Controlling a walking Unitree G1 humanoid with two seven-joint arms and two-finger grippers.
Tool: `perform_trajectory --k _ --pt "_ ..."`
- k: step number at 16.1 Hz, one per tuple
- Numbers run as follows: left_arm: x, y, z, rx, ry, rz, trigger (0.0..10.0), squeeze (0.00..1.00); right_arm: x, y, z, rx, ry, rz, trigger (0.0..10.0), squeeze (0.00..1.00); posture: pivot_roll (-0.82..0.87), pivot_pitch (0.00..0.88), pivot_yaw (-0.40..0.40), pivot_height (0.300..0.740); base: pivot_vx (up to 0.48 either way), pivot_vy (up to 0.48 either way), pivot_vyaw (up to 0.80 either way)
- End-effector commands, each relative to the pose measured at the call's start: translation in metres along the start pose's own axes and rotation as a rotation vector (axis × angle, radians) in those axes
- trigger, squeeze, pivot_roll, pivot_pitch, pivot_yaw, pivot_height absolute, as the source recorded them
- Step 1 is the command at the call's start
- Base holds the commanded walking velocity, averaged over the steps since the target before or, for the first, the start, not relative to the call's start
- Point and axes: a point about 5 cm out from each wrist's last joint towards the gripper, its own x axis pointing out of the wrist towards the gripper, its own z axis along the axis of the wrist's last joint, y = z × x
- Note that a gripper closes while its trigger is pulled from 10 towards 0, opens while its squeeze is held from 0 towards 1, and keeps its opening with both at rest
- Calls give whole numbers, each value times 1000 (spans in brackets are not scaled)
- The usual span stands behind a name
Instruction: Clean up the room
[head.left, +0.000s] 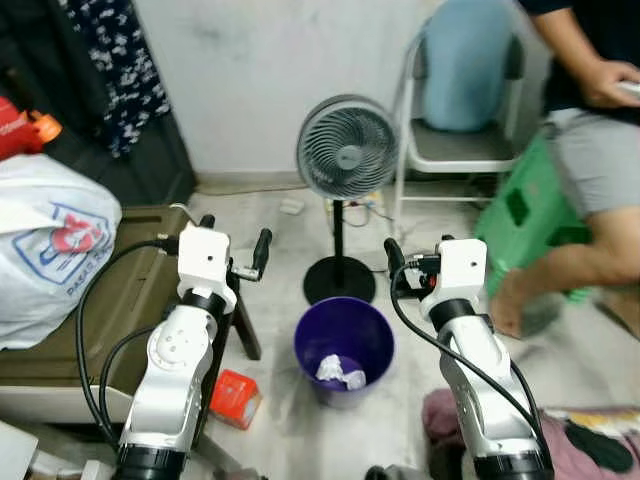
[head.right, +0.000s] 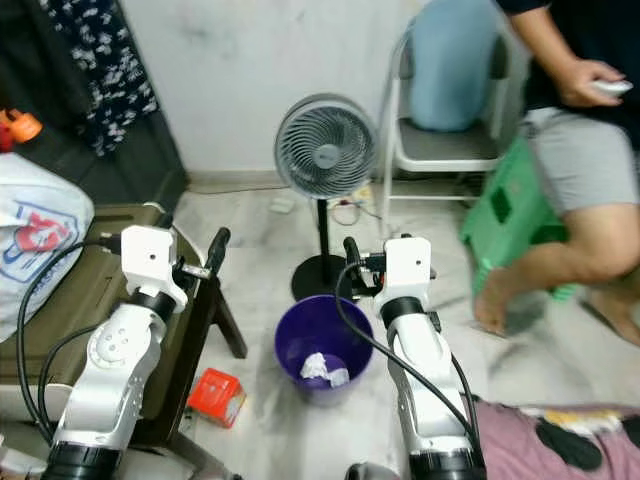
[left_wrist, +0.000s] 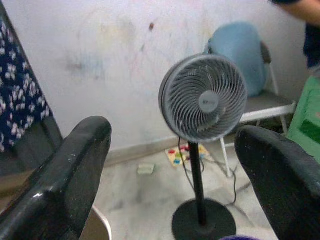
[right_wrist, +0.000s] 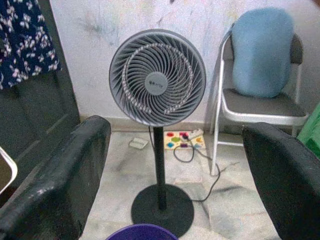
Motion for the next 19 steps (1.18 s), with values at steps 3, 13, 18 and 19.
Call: perform_trajectory --k 3,13,18,19 --pt "1 -2 -2 -1 -2 -4 10000 0 1 4 6 -10 -16 29 10000 0 -60 0 67 740 0 0 533" --pt "1 -8 -2 -13 -15 -35 10000 0 6 9 9 -6 -26 51 10000 0 -63 0 59 740 0 0 800" --pt "1 -5 1 22 -36 -7 10000 0 9 11 11 -8 -31 63 10000 0 -57 0 49 740 0 0 800" --pt "0 -5 0 20 -34 -5 10000 0 9 11 11 -10 -33 66 10000 0 -58 0 49 740 0 0 800"
